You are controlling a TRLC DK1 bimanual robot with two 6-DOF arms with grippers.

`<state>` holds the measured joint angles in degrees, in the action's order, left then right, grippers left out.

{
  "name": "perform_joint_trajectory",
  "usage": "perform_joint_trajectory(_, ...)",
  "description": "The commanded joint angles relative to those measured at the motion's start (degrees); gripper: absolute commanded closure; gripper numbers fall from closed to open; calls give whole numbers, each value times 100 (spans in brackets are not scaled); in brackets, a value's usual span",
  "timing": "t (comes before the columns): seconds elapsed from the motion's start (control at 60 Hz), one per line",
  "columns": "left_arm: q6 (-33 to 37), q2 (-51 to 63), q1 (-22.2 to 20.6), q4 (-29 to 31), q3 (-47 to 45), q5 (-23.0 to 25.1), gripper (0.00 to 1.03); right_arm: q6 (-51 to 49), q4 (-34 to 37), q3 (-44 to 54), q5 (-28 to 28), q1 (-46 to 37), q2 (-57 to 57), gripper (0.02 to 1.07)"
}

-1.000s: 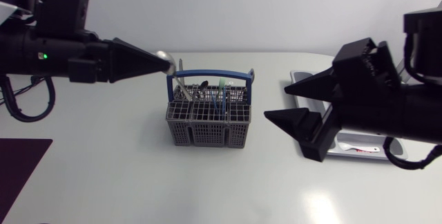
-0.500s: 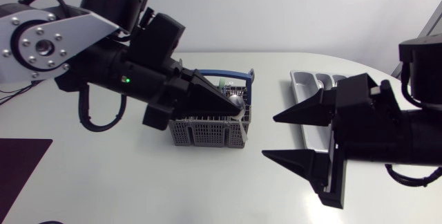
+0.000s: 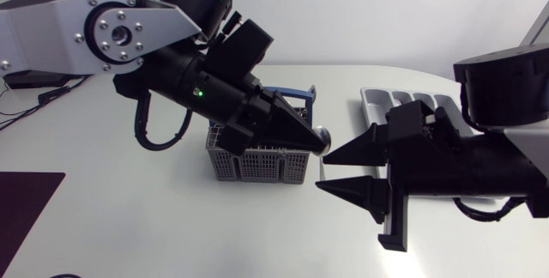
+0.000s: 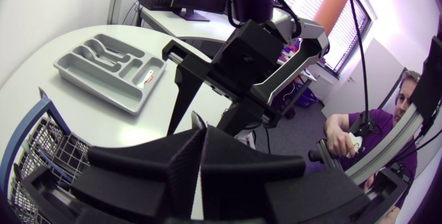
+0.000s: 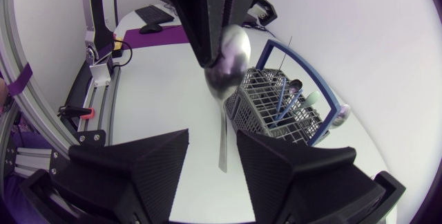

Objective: Unload the cutlery basket into the drawer organizer.

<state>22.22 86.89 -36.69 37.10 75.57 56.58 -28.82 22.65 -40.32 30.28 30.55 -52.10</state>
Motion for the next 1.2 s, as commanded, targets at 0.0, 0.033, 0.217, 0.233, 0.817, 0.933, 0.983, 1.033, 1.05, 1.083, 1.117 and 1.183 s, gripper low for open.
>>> perform_joint_trajectory(0.0, 204, 144, -23, 139, 265, 90, 79, -142, -59, -11, 83, -40, -108, 73)
perform_joint_trajectory(0.033, 230, 153, -14, 175, 283, 90, 79, -159, -68, -29, 92, -40, -117, 77)
perform_joint_trajectory(0.217, 283, 205, 83, 227, 300, 90, 79, -247, -7, -143, 180, -40, -222, 90)
perform_joint_trajectory(0.233, 283, 205, 92, 227, 300, 90, 79, -247, 2, -143, 189, -40, -222, 90)
perform_joint_trajectory(0.817, 230, 276, 320, 166, 415, 117, 54, -247, -68, -91, 48, -198, -187, 101)
perform_joint_trajectory(0.933, -33, 232, 628, -1, 511, 90, 32, -458, 64, -73, 39, -664, -178, 101)
perform_joint_trajectory(0.983, -227, 188, 803, -203, 503, 82, 27, -599, 90, -38, 48, -928, -187, 101)
perform_joint_trajectory(1.033, -455, 144, 918, -423, 485, -41, 23, -801, 143, 24, 57, -1200, -187, 101)
perform_joint_trajectory(1.05, -525, 135, 970, -493, 485, -103, 23, -862, 160, 41, 57, -1297, -187, 101)
perform_joint_trajectory(1.083, -613, 109, 1067, -573, 467, -156, 23, -950, 187, 76, 65, -1455, -178, 101)
perform_joint_trajectory(1.117, -657, 91, 1129, -634, 459, -217, 23, -1082, 222, 120, 74, -1569, -178, 101)
perform_joint_trajectory(1.183, -798, 91, 1208, -766, 467, -657, 20, -1390, 239, 252, 57, -1938, -134, 101)
